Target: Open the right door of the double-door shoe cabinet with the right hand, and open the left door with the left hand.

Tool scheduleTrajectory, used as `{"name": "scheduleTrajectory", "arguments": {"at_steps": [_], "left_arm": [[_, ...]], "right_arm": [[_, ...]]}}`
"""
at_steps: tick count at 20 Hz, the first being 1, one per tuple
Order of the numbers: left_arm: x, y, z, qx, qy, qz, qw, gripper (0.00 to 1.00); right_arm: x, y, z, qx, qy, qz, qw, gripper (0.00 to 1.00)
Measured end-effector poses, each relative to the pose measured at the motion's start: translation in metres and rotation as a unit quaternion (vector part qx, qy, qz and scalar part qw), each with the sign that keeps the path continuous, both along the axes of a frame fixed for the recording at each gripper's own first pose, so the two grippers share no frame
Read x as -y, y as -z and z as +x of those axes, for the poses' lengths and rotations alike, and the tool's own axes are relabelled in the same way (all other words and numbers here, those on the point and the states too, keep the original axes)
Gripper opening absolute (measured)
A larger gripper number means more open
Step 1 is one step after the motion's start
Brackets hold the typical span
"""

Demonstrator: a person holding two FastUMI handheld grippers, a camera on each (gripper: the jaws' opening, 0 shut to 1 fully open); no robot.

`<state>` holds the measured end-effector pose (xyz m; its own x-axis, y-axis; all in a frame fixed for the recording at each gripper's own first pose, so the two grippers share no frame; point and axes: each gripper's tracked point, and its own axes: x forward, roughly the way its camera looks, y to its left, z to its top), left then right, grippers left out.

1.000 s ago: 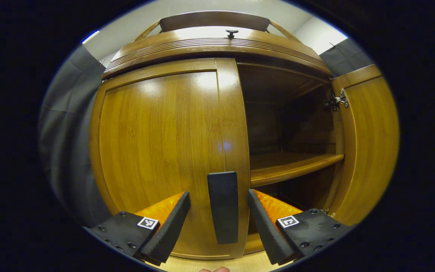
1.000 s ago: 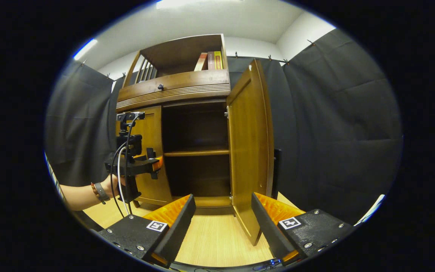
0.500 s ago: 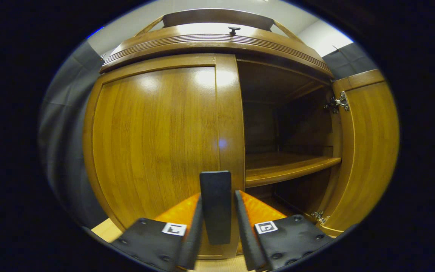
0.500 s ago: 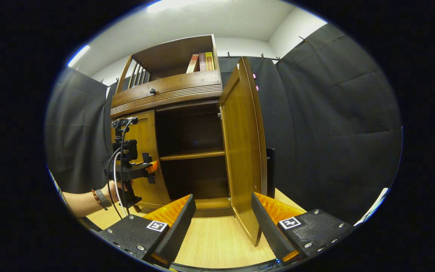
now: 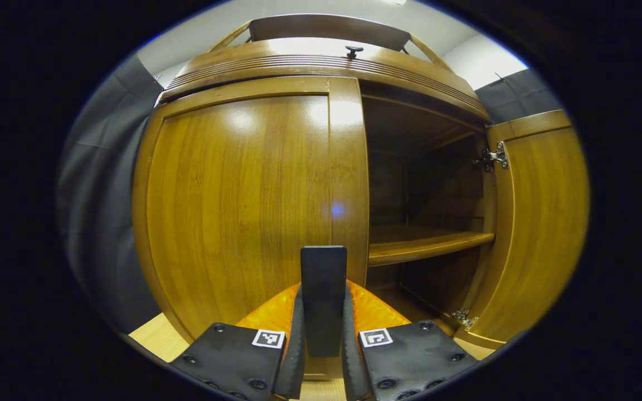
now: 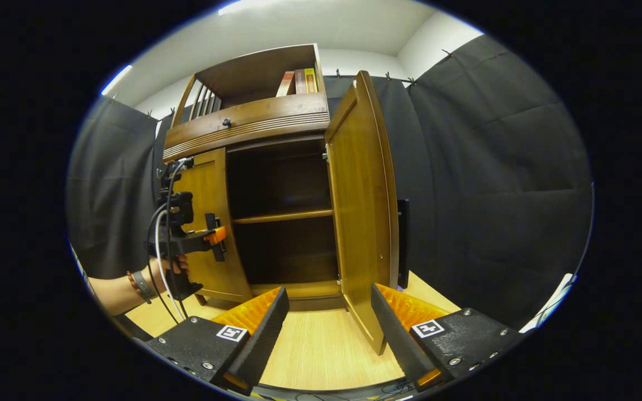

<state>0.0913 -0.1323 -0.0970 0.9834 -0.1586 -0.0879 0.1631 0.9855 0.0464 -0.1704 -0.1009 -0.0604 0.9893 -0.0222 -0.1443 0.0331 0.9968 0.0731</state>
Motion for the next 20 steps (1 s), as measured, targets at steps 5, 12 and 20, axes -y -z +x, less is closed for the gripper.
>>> {"name": "scheduleTrajectory", "arguments": {"at_steps": [5,12,20], "left_arm": [[-0.014,-0.007,-0.038,-0.010,0.001,0.007,1.000,0.34],[-0.049,-0.018,-0.094,-0.024,-0.022,-0.006,0.999,0.36],[-0.111,-0.033,-0.149,-0.013,-0.095,0.007,0.995,0.28]], "right_arm": [[-0.007,0.002,0.001,-0.002,-0.008,-0.016,1.000,0.92],[-0.037,0.003,0.019,-0.002,-0.047,-0.016,0.999,0.92],[-0.098,0.017,0.038,-0.010,-0.115,-0.006,0.993,0.92]]}}
